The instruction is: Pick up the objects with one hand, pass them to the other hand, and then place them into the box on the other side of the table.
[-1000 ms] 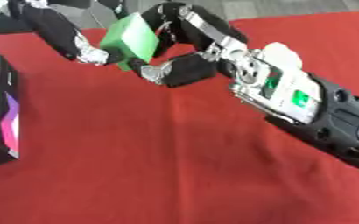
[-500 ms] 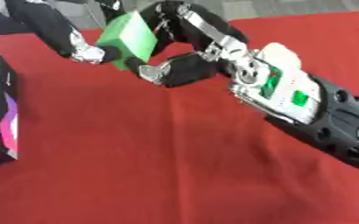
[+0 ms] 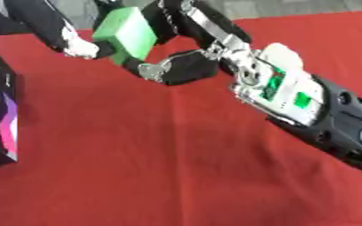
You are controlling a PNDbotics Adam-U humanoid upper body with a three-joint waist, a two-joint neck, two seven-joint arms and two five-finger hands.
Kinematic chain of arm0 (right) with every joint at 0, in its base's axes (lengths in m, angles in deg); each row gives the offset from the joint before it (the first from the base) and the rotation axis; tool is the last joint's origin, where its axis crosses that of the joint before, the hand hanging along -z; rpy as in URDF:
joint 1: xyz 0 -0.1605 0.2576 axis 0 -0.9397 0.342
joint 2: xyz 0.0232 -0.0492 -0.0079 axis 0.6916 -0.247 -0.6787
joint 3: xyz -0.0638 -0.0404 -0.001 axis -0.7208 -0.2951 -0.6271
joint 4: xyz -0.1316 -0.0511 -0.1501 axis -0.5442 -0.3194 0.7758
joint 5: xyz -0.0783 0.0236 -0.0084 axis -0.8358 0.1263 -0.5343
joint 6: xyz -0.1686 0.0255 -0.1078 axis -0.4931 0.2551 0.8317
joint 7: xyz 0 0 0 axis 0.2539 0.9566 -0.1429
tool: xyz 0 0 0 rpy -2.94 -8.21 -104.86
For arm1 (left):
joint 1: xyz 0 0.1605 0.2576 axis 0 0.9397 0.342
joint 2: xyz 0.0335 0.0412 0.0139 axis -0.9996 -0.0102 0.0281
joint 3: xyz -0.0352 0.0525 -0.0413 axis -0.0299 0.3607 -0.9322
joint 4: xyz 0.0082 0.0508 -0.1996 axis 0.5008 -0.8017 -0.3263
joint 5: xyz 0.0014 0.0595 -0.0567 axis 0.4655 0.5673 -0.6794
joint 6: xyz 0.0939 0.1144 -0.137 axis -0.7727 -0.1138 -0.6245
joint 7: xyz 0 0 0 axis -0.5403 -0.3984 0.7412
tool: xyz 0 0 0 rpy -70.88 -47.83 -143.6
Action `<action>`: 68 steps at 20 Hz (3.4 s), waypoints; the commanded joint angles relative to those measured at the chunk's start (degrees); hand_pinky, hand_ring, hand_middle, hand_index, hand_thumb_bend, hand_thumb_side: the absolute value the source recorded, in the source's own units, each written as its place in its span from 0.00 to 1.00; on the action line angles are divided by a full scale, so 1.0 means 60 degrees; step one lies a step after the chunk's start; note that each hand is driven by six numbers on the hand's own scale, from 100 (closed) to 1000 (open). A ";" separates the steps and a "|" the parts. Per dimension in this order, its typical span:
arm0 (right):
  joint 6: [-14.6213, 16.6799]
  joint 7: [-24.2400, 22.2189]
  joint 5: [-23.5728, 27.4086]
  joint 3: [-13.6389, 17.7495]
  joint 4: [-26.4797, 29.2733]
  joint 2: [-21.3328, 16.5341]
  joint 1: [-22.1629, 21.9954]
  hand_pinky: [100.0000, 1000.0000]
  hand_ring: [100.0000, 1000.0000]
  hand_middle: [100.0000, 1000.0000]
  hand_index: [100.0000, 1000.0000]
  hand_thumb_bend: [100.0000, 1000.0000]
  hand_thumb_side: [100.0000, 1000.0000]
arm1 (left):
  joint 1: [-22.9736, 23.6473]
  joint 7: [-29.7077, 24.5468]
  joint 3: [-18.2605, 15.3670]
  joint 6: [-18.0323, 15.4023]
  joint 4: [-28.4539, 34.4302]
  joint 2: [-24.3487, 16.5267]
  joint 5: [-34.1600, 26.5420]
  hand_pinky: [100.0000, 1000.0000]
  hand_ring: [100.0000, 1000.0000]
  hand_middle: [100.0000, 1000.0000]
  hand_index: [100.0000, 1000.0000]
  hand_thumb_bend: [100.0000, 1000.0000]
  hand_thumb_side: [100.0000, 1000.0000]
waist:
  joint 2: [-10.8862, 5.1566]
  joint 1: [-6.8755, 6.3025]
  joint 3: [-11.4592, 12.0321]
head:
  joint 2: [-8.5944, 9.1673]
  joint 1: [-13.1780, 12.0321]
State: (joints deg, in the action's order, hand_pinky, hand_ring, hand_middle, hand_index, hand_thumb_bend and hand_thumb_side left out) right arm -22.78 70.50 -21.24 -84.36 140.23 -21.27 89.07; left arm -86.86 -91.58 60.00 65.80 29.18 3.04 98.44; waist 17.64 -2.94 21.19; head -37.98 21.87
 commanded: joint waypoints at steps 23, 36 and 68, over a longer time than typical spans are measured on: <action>-0.0278 -0.0050 -0.0652 0.0212 0.0028 -0.0280 -0.0077 0.71 0.70 0.62 0.77 0.40 0.32 | 0.0091 -0.0173 -0.0918 -0.0195 -0.0672 -0.0862 0.0948 0.78 0.61 0.35 0.30 0.00 0.25 | -0.0131 -0.0076 -0.0019 | 0.0011 -0.0135; -0.0394 -0.0030 -0.0744 0.0258 0.0028 -0.0383 -0.0135 0.71 0.69 0.62 0.77 0.41 0.28 | 0.0514 -0.0140 -0.1701 -0.0140 -0.1162 -0.1664 0.1629 0.78 0.61 0.36 0.31 0.00 0.25 | -0.0183 -0.0120 0.0048 | 0.0038 -0.1082; -0.0476 -0.0079 -0.1038 0.0321 0.0028 -0.0561 -0.0515 0.72 0.69 0.62 0.76 0.44 0.28 | 0.2069 0.1679 -0.2938 -0.0035 -0.2935 -0.3200 0.4641 0.77 0.65 0.43 0.40 0.13 0.33 | -0.0188 0.0132 0.0016 | 0.0246 -0.2481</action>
State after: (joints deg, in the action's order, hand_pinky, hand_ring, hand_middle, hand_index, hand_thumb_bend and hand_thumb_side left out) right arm -25.47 69.92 -27.10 -83.40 139.87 -23.12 85.46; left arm -73.62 -81.90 43.29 65.55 11.50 -13.66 125.18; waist 17.63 -2.75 21.18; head -37.11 7.26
